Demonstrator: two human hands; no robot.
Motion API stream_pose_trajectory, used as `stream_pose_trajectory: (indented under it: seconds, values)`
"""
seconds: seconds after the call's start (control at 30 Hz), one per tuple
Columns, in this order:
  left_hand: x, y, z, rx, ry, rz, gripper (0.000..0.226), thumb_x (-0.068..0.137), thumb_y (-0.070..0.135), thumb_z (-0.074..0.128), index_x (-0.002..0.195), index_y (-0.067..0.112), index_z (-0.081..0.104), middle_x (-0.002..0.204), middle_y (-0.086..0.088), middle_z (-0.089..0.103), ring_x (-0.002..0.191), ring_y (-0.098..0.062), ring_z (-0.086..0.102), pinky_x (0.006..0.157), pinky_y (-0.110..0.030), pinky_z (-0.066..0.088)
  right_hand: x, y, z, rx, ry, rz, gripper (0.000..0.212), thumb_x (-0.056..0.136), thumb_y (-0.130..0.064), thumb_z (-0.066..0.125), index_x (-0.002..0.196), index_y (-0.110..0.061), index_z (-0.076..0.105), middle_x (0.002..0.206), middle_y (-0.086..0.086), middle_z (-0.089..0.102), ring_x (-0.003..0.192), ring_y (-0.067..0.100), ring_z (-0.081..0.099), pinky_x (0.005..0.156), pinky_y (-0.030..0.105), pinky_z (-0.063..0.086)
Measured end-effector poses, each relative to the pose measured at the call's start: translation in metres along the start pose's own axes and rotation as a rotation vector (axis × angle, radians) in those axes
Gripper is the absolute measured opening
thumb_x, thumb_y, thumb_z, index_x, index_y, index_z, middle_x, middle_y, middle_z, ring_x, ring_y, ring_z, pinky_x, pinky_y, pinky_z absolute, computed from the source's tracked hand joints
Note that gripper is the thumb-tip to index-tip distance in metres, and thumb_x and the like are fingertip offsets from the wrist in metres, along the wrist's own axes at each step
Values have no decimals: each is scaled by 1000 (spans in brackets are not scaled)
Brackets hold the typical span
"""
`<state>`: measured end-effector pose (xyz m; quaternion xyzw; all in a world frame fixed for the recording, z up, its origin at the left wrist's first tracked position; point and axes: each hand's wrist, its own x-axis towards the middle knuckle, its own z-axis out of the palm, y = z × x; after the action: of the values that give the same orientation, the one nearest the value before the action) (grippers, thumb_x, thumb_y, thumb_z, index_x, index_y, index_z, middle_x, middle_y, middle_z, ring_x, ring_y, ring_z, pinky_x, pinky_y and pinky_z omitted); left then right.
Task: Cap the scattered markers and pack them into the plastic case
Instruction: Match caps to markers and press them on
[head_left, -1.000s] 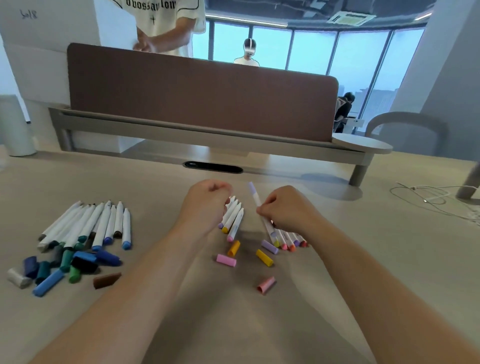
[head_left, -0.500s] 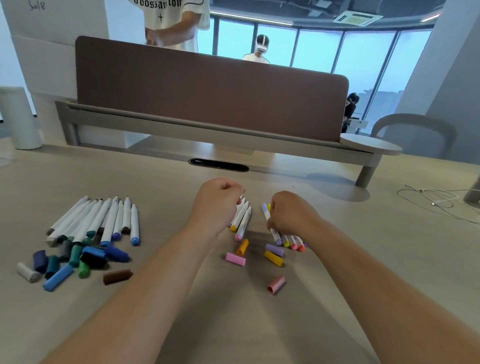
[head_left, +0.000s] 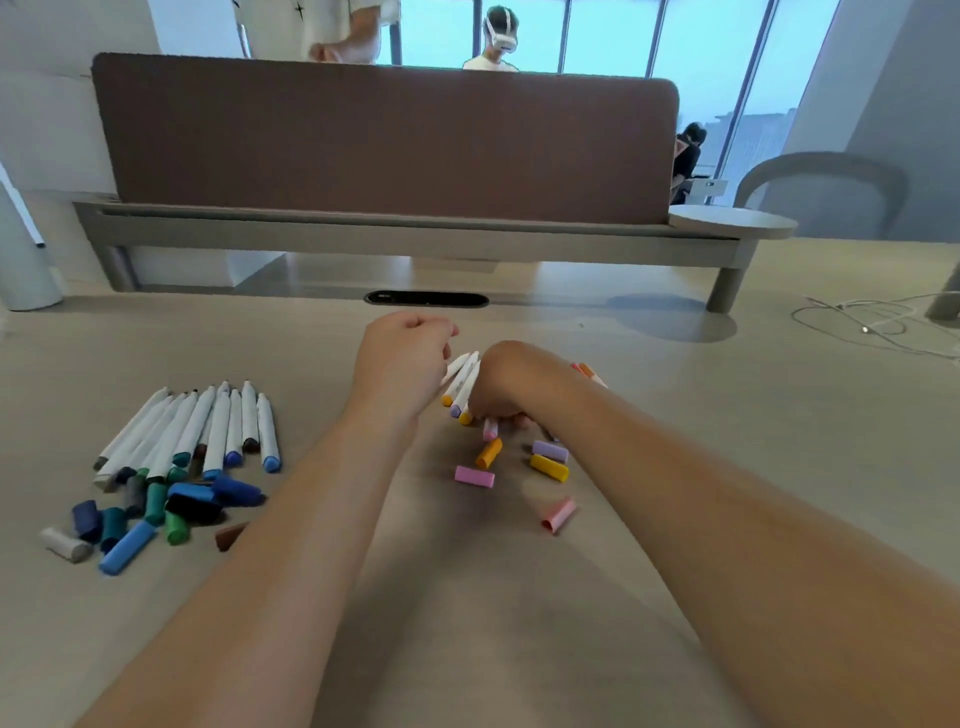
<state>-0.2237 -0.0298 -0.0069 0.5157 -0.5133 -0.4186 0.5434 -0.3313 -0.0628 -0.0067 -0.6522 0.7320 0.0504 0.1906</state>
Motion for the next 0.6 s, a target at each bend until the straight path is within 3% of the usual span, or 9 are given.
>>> stream_pose_trajectory:
  seconds: [0.07,0.13,0.23,0.3,0.37,0.43,0.6]
  values:
    - [0,2,-1,4,6,-5,16,88,9,55,78,10,68,62,-2,52,47,-15,40,49,-25,31,-3,0,-1,17,-18,7,29,92,-37,64,77,-13,67,56,0,61,63,18,55,68,30,46]
    - [1,3,-3,67,-5,8,14,86,10,56,75,8,66,63,-4,51,47,-17,40,48,-24,30,-11,2,-5,-1,-11,25,34,94,-29,60,66,-10,63,49,2,58,53,19,53,58,29,43]
    - [3,7,-10,413,-169,74,24,80,23,59,77,0,66,68,-13,54,56,-23,43,51,-25,33,-26,16,-13,133,42,2,35,92,-16,47,63,-3,61,44,7,52,48,20,45,55,26,39]
    - [-2,12,-14,775,-375,116,32,81,34,66,83,3,72,77,-15,63,63,-23,49,56,-27,38,-37,27,-16,319,67,-39,32,89,-13,47,62,-2,60,56,12,52,47,20,40,50,25,34]
    - [-10,16,-17,992,-545,112,31,82,41,73,87,11,76,88,-9,69,75,-22,58,62,-29,43,-47,37,-15,490,113,-72,27,84,-11,50,60,-3,58,54,11,54,44,19,40,46,22,32]
    - [-15,17,-18,1122,-658,111,29,77,48,76,88,20,74,93,1,67,87,-18,60,68,-30,45,-53,45,-12,609,149,-101,26,83,-12,52,60,-2,58,46,8,56,42,17,43,45,20,34]
    - [-19,10,-16,1226,-786,90,32,70,54,79,81,26,68,88,10,65,84,-9,58,71,-29,45,-54,56,0,758,201,-147,25,82,-15,55,62,0,61,59,15,62,52,22,49,48,23,40]
